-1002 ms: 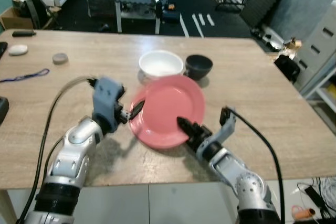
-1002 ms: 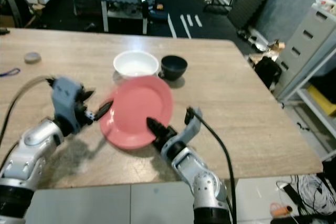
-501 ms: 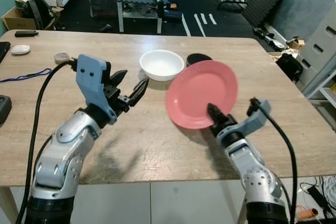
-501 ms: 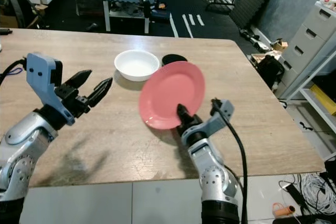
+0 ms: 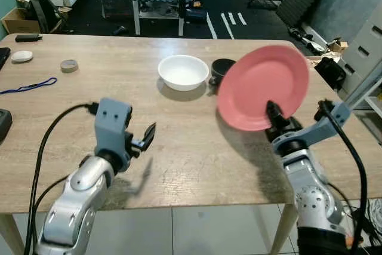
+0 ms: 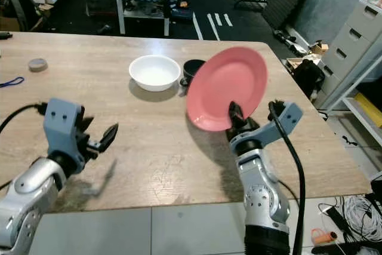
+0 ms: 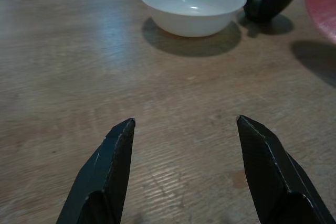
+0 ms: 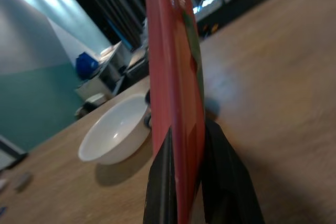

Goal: Setting the table

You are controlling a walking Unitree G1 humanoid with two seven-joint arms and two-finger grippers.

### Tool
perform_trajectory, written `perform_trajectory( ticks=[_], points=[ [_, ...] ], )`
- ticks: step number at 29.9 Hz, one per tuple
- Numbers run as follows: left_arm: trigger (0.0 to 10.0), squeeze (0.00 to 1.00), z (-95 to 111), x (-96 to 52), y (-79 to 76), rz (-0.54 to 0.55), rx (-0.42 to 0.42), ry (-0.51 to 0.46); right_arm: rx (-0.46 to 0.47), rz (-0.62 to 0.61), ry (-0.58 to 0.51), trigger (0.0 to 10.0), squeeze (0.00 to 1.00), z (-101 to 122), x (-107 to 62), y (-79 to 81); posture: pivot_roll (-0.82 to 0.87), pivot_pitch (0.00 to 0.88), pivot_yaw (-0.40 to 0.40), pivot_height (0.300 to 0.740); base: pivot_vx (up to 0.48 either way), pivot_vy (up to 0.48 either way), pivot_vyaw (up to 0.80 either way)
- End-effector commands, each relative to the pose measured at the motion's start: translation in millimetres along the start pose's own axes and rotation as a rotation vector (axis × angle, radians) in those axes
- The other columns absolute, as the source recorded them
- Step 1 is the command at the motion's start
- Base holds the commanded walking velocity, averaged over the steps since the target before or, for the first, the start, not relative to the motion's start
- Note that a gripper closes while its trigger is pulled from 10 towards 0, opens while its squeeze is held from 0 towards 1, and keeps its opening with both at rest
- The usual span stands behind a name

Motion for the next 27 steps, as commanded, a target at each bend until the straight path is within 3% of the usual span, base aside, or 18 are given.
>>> perform_trajectory(
  ticks=[1, 5, 6, 7, 8, 13, 19, 27],
  points=[
    [10.0, 0.0, -3, -5.9, 1.2, 0.03, 0.002, 0.014, -0.064, -0.015, -0.032, 10.0, 0.0, 3, -6.6, 0.2, 0.11, 0.264, 0.043, 0.74, 0.0, 0.0, 0.0],
    [10.0, 0.0, -8, -11.4, 3.1, 0.045, 0.011, 0.021, -0.092, -0.06, -0.053, 10.0, 0.0, 4, -11.5, -7.5, 0.12, 0.249, 0.049, 0.74, 0.0, 0.0, 0.0],
    [10.0, 0.0, -8, -13.9, 3.7, 0.046, 0.034, 0.016, -0.111, -0.063, -0.054, 10.0, 0.0, 3, -13.6, -9.8, 0.12, 0.241, 0.049, 0.74, 0.0, 0.0, 0.0],
    [10.0, 0.0, -11, -19.4, 5.4, 0.052, 0.056, 0.011, -0.187, -0.051, -0.047, 10.0, 0.0, -1, -20.0, -11.8, 0.12, 0.226, 0.049, 0.74, 0.0, 0.0, 0.0],
    [10.0, 0.0, -11, -19.4, 5.4, 0.052, 0.056, 0.011, -0.187, -0.051, -0.047, 10.0, 0.0, -1, -20.0, -11.8, 0.12, 0.226, 0.049, 0.74, 0.0, 0.0, 0.0],
    [10.0, 0.0, -23, -25.9, 6.6, 0.082, 0.028, 0.048, -0.285, -0.067, 0.047, 10.0, 0.0, -32, -40.8, -20.7, 0.11, 0.195, 0.047, 0.74, 0.0, 0.0, 0.0],
    [10.0, 0.0, -27, -24.2, 3.1, 0.091, 0.032, 0.055, -0.301, -0.092, 0.076, 10.0, 0.0, -43, -43.3, -26.0, 0.11, 0.18, 0.047, 0.74, 0.0, 0.0, 0.0],
    [10.0, 0.0, -25, -20.8, 1.8, 0.09, 0.029, 0.045, -0.3, -0.132, 0.064, 10.0, 0.0, -40, -38.1, -35.2, 0.11, 0.174, 0.048, 0.74, 0.0, 0.0, -0.8]
  ],
)
Point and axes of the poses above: a point about 5 cm out from each wrist's last joint towards the gripper, its own x axis pointing out of the wrist towards the gripper, its own z axis along the axis of the wrist's last joint, y = z × x, the point moved 4 cm from there along x, pointing out of the wrist towards the gripper, and after that the axes turned 4 degrees about x, right-handed, at the moved point
